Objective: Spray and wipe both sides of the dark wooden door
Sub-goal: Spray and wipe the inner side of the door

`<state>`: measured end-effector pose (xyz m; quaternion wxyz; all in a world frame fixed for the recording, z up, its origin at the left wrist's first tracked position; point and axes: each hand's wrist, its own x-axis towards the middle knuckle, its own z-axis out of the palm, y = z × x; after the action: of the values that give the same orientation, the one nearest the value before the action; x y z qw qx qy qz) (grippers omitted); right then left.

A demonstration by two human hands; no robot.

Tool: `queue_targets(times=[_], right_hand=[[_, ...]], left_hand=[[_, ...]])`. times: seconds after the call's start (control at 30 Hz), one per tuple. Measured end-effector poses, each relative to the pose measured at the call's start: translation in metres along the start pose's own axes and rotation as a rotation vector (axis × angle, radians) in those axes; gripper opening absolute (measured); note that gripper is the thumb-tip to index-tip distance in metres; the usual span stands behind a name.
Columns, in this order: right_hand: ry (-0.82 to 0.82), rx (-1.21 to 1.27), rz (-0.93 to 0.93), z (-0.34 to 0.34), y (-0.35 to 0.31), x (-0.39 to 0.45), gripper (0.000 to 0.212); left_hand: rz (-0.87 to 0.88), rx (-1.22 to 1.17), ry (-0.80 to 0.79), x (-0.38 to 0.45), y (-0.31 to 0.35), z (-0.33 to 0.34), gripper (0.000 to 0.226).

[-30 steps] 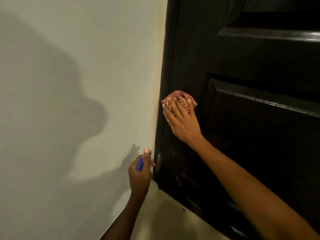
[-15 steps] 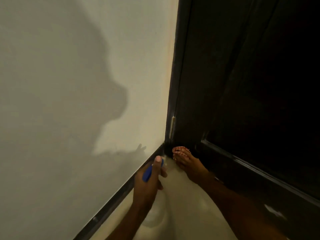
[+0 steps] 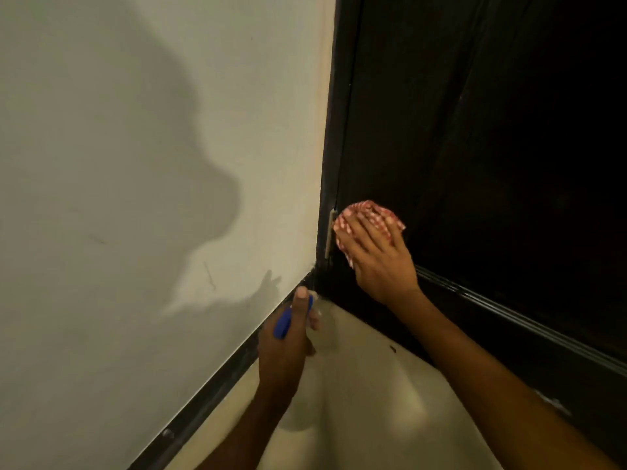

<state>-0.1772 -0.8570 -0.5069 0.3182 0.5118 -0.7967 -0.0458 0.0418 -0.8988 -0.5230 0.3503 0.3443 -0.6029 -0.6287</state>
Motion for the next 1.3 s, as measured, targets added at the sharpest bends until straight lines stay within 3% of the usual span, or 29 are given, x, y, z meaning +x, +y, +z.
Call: queue_targets(times=[0.13,0.27,0.33,0.5,0.73,0.87,0.97,1.07,1.17,1.3], right_hand=[[0.091,0.054,0.091,-0.009,-0.004,0.023,0.072],[0.032,0.01,-0.035,0.017,-0.009,0.003,0.079],[-0.061,-0.017,-0.113,0.039,-0.011,-0.022,0.08],[-0.53,-0.207,-0.457,0.094,-0.031,-0.089,0.076],[-0.588,-0.267,-0.498,0.076,-0.032,-0.083,0.071],[-0.549,-0.335,-0.533,0.057,0.0,-0.1,0.072],[-0.539,-0.249,-0.561,0.04,0.046,-0.14,0.073],[-0.603,-0.256,-0.602,0.033,0.086,-0.21,0.077],[-0.803,-0.356,-0.579,0.01,0.128,-0.274,0.097],[-0.876,-0.409,-0.579,-0.032,0.151,-0.307,0.089]], left_hand=[[0.069,-0.029,0.0,0.021,0.014,0.005,0.061],[0.083,-0.012,-0.009,0.029,0.006,0.0,0.057],[0.073,-0.005,-0.014,0.03,0.004,-0.005,0.059],[0.06,-0.004,-0.044,0.019,0.002,-0.014,0.063],[0.013,0.041,-0.092,-0.001,-0.006,-0.015,0.063],[-0.004,0.111,-0.214,0.008,0.008,0.006,0.068],[-0.021,0.119,-0.3,0.014,0.033,0.024,0.062],[-0.001,0.112,-0.35,0.012,0.05,0.038,0.06],[-0.017,0.091,-0.336,-0.01,0.05,0.045,0.064],[-0.081,0.111,-0.343,-0.039,0.044,0.049,0.064]])
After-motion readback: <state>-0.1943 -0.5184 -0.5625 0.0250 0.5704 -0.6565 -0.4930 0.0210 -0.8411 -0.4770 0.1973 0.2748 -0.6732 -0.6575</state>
